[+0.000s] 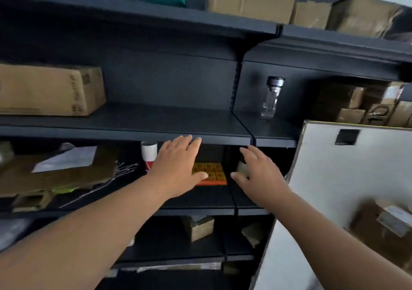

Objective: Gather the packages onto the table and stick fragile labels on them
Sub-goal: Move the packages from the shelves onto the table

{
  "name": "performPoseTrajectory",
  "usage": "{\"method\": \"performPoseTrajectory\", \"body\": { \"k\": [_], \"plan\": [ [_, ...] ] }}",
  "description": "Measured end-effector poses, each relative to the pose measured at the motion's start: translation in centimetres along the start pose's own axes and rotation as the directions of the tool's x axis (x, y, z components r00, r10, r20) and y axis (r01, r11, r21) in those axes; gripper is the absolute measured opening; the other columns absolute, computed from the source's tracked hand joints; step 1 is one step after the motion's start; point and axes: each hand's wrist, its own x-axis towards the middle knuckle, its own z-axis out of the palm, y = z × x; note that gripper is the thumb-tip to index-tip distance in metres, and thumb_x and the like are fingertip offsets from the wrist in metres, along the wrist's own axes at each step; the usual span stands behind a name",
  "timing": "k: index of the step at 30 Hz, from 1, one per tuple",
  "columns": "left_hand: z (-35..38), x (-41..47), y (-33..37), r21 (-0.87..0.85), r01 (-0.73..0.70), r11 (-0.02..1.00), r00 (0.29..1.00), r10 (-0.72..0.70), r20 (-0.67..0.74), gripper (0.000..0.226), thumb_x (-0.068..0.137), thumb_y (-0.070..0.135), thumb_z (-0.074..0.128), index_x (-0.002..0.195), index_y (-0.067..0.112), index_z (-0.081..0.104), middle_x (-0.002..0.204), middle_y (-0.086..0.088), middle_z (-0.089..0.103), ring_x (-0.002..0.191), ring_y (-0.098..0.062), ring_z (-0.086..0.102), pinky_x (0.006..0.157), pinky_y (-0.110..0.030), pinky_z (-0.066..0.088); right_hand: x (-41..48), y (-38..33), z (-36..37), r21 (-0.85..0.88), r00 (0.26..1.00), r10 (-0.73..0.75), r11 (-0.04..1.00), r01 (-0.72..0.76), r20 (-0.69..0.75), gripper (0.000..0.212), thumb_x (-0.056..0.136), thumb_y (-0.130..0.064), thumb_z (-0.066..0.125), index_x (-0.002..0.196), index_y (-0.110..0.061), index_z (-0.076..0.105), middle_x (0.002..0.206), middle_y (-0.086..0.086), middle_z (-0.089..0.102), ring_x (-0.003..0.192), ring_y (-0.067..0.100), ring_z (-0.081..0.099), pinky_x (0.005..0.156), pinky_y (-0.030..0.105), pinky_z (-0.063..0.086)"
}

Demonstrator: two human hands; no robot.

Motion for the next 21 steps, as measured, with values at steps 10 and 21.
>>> {"method": "performPoseTrajectory", "body": {
  "k": [10, 21],
  "plan": [
    [-7.7, -6.7, -20.9, 0.110, 0.247, 0.963, 0.967, -0.239, -0.083, 0.090, 0.084, 0.063, 0.051, 0.151, 0.020, 0.009, 0.158, -0.002, 0.016, 0.144, -0.020, 0.014, 0.118, -0.040, 0.016, 6.4, -21.8, 3.8, 0.190, 0.976, -0.216, 0.958, 0.216, -0.020, 0.070, 0.094, -0.045, 0.053, 0.151, -0.021, 0.020, 0.159, 0.001, 0.018, 0.146, 0.020, 0.017, 0.118, 0.040, 0.022],
    [-9.5, -5.6, -32.1, 0.081, 0.482, 0.873, 0.868, -0.463, -0.179, 0.090, 0.083, 0.062, 0.053, 0.150, 0.019, 0.012, 0.155, -0.002, 0.023, 0.142, -0.021, 0.022, 0.116, -0.041, 0.022, 16.0, -32.0, 6.1, 0.301, 0.941, -0.338, 0.895, 0.328, -0.021, 0.072, 0.094, -0.044, 0.053, 0.152, -0.022, 0.016, 0.159, -0.001, 0.017, 0.144, 0.020, 0.021, 0.114, 0.035, 0.027]
  ]
}}
